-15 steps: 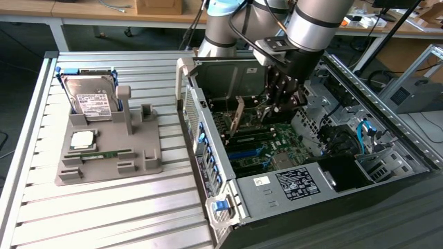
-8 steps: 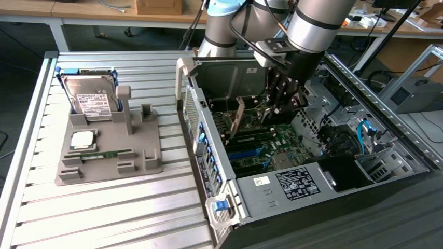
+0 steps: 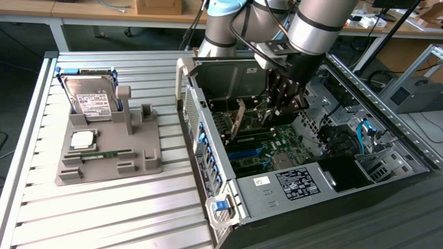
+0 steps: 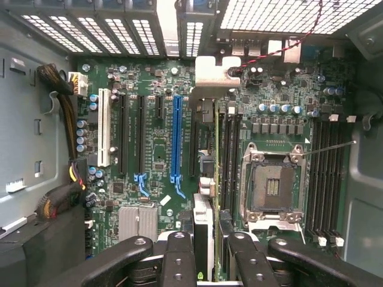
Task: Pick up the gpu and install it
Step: 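Insert the gpu into the slot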
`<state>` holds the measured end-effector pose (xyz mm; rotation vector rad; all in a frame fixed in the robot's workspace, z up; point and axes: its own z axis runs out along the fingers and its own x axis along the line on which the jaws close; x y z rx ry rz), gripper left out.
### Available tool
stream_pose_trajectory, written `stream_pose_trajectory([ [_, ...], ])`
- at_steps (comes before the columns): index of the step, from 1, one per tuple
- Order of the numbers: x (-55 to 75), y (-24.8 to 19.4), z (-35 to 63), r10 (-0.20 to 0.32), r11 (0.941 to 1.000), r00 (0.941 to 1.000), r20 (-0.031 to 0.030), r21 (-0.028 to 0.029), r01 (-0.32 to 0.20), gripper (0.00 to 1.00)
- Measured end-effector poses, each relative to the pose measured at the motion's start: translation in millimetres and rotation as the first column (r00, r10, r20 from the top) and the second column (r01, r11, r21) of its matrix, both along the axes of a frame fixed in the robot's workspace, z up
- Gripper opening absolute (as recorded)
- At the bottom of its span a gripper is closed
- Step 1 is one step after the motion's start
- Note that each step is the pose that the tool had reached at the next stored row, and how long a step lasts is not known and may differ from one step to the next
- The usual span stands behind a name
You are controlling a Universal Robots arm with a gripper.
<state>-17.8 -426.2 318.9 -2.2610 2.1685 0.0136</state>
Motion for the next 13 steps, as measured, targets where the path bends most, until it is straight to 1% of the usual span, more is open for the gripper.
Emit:
stream_pose_trajectory([
  [8,0.0,-3.2,-1.2,0.000,1.0000,1.0000,0.0001,-0.0001,0.000,0.27],
  [13,0.0,-4.3,-1.7,0.000,1.0000,1.0000,0.0000,-0.0004,0.000,0.27],
])
